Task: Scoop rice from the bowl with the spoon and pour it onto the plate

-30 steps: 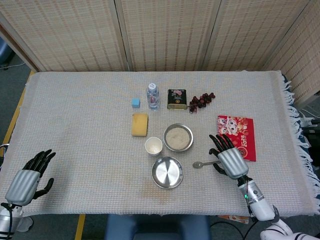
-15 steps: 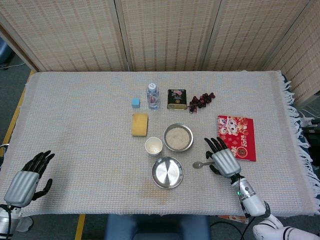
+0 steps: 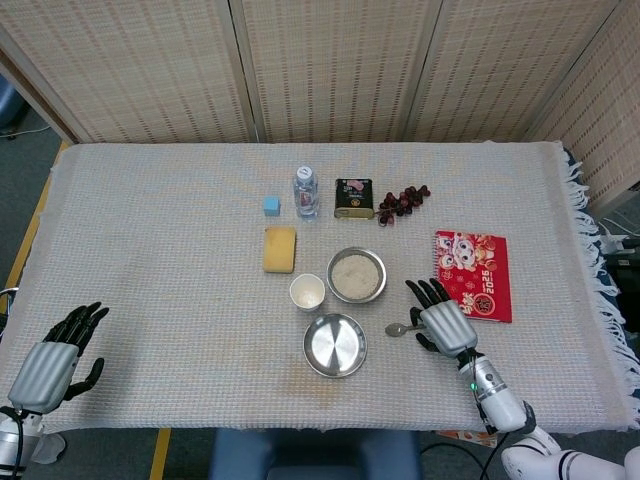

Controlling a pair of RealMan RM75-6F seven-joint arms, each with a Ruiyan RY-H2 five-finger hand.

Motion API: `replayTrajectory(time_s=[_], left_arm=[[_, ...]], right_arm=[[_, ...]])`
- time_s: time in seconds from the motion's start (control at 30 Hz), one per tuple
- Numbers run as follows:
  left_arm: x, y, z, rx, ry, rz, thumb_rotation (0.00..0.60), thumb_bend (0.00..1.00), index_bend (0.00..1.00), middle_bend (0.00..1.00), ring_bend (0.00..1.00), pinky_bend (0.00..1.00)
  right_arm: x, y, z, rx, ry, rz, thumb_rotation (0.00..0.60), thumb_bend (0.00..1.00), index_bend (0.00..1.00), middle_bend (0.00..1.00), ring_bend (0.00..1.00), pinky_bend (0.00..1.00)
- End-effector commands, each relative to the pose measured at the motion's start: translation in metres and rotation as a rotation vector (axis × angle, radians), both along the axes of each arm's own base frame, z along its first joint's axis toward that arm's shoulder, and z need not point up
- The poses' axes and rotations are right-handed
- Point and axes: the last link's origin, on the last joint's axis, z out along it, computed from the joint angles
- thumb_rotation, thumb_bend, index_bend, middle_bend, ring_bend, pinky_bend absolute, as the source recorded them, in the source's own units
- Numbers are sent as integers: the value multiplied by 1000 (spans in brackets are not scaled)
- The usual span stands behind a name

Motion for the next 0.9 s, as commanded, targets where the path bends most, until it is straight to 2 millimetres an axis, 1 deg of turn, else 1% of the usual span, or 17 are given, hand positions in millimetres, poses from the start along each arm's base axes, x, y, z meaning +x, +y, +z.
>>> replayTrajectory(time_s=[0.03,0.2,0.37,0.6,0.9], left_arm=[[0,0,0,-3,0,-2,600,478,0,0,6,192],[-1,1,0,-6,2,3,600,488,0,0,6,192],[-1,2,0,-8,3,3,600,489,0,0,6,192],[-2,2,-1,-12,4,4,600,492,0,0,6,192],[-3,2,0,-12,4,7,600,522,0,0,6,192]], right_arm=[[1,-2,-1,2,6,2,600,253,514,21,0,0],[1,-7,-3,15,25,4,600,277,498,22,0,0],[2,-8,-5,25,34,2,600,278,492,22,0,0],[1,-8,-7,22,34,-3,600,283,513,22,0,0],[3,-10,-9,18,29,-5,600,284,535,36,0,0]])
